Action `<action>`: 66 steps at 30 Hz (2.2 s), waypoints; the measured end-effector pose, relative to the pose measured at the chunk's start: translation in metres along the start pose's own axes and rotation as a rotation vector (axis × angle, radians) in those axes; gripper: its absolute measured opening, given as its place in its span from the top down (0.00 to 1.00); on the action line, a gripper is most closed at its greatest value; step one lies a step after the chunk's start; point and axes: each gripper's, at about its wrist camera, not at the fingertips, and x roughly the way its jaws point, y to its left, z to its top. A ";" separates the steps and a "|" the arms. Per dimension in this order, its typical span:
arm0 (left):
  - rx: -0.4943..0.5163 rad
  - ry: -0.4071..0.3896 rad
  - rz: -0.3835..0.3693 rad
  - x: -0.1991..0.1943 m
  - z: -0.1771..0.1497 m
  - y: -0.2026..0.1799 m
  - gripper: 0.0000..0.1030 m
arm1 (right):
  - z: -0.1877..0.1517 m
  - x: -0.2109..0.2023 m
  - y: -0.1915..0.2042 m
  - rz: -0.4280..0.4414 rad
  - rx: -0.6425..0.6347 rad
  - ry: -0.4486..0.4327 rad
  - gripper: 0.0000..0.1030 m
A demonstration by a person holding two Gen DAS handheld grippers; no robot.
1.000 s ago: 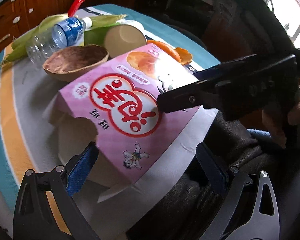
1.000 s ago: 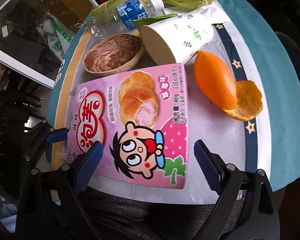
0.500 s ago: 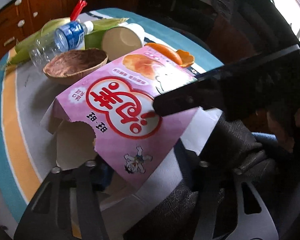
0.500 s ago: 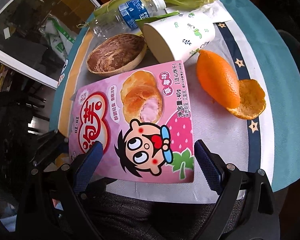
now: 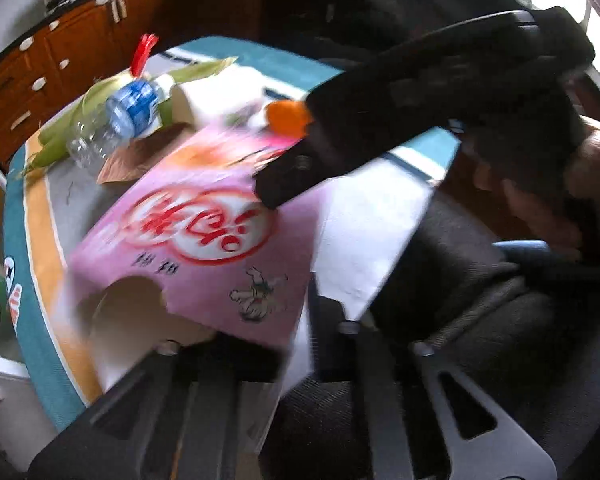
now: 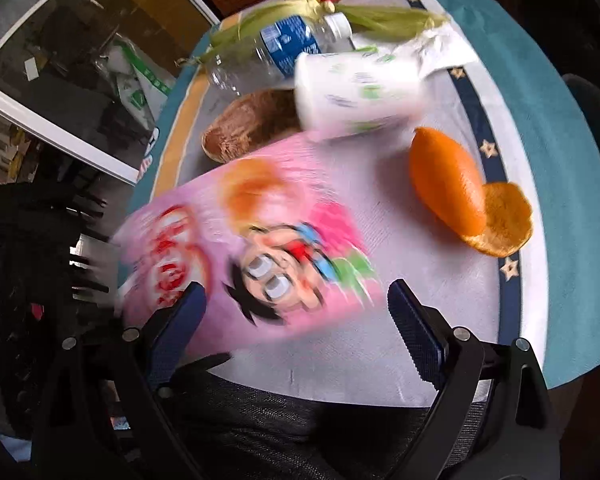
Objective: Collect trash
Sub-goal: 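Grasp the pink snack box edge with the left gripper, then grasp the orange peel with the right gripper while the left holds the box, then carry the pink box and orange peel over the trash bin with both grippers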
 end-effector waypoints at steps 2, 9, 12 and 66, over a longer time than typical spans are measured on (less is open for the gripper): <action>0.012 -0.020 0.017 -0.010 0.002 0.000 0.97 | 0.001 -0.007 -0.001 0.011 -0.003 -0.013 0.14; -0.050 -0.091 -0.035 -0.043 0.025 0.008 0.97 | 0.007 -0.037 -0.014 -0.036 0.011 -0.116 0.14; -0.073 -0.083 -0.031 -0.042 0.026 0.008 0.97 | 0.010 -0.051 -0.038 -0.082 0.070 -0.173 0.14; 0.143 -0.092 -0.194 0.044 0.279 -0.110 0.97 | -0.002 -0.199 -0.245 -0.296 0.380 -0.558 0.84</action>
